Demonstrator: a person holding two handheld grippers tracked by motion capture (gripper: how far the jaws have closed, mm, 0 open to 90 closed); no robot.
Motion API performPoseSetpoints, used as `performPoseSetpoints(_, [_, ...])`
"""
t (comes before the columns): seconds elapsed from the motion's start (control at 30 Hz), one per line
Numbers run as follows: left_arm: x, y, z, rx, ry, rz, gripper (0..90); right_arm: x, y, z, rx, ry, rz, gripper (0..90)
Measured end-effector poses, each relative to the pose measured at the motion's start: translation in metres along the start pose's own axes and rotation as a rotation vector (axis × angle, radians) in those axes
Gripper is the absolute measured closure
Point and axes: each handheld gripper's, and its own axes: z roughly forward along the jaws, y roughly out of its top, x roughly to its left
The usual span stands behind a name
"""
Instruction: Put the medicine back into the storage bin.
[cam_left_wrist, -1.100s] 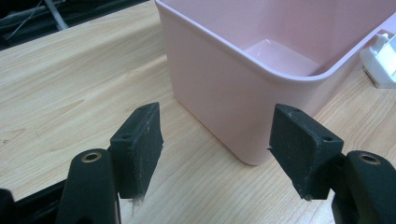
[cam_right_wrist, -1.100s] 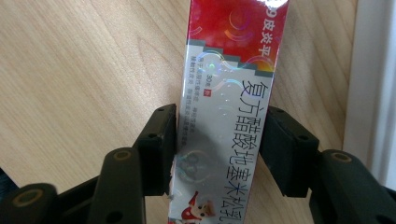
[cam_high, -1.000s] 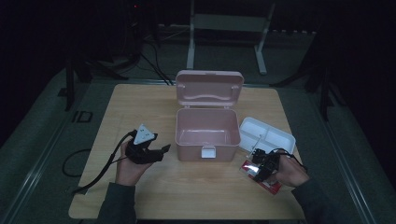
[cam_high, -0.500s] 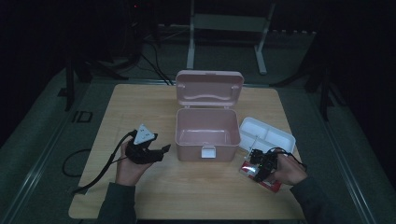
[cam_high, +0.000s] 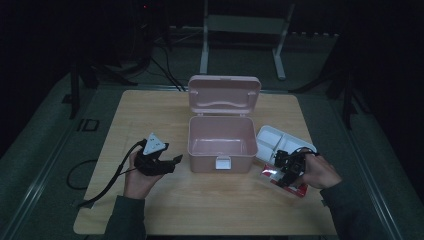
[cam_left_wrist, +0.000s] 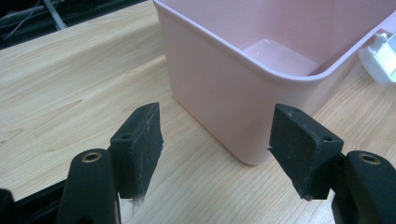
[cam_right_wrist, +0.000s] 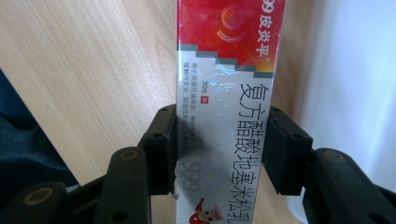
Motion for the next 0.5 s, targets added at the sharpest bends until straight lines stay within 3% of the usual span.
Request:
performPoseSetpoints(0.23, [-0.001,0.000,0.001,0.001,-0.002,-0.002,34.0,-0.007,0.011,-0.042,-0.011,-0.048,-0.028,51.1])
performPoseSetpoints(0.5, [-0.001,0.000,0.002,0.002,-0.007,0.000,34.0,-0.016,0.039,-0.081,-0.013,-0.090,-0.078,51.1])
